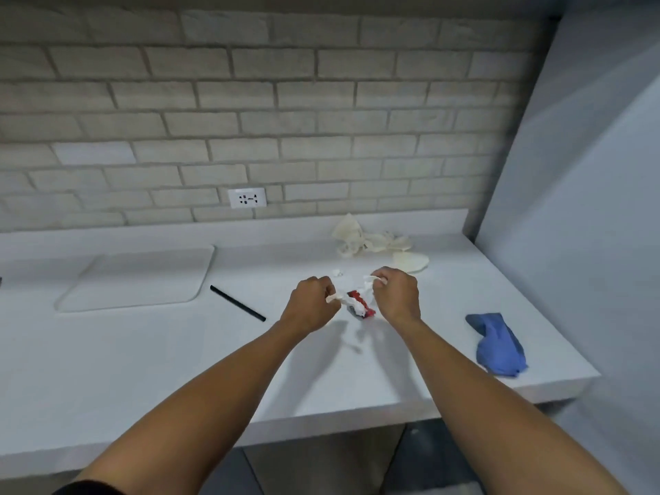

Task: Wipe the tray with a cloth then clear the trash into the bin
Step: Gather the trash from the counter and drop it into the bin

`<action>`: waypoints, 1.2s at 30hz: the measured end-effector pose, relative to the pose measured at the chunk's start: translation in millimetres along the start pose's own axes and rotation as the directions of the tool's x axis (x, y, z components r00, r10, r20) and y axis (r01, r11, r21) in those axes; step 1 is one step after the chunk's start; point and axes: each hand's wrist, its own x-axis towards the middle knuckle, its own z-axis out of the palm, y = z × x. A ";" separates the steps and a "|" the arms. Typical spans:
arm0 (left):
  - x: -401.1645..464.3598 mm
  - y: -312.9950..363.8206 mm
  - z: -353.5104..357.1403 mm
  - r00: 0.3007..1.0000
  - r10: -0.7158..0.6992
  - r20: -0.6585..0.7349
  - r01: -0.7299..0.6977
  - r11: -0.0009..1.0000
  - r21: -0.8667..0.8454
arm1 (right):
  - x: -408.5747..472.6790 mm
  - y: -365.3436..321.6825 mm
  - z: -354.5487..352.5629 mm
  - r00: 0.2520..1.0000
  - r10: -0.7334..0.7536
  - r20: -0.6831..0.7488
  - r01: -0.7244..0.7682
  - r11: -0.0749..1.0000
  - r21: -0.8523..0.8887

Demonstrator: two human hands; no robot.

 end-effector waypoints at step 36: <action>-222.0 45.0 647.9 0.704 0.134 0.698 -0.193 0.981 0.006 | -352.6 576.6 68.3 0.595 0.802 -0.059 -0.804 0.592 -0.057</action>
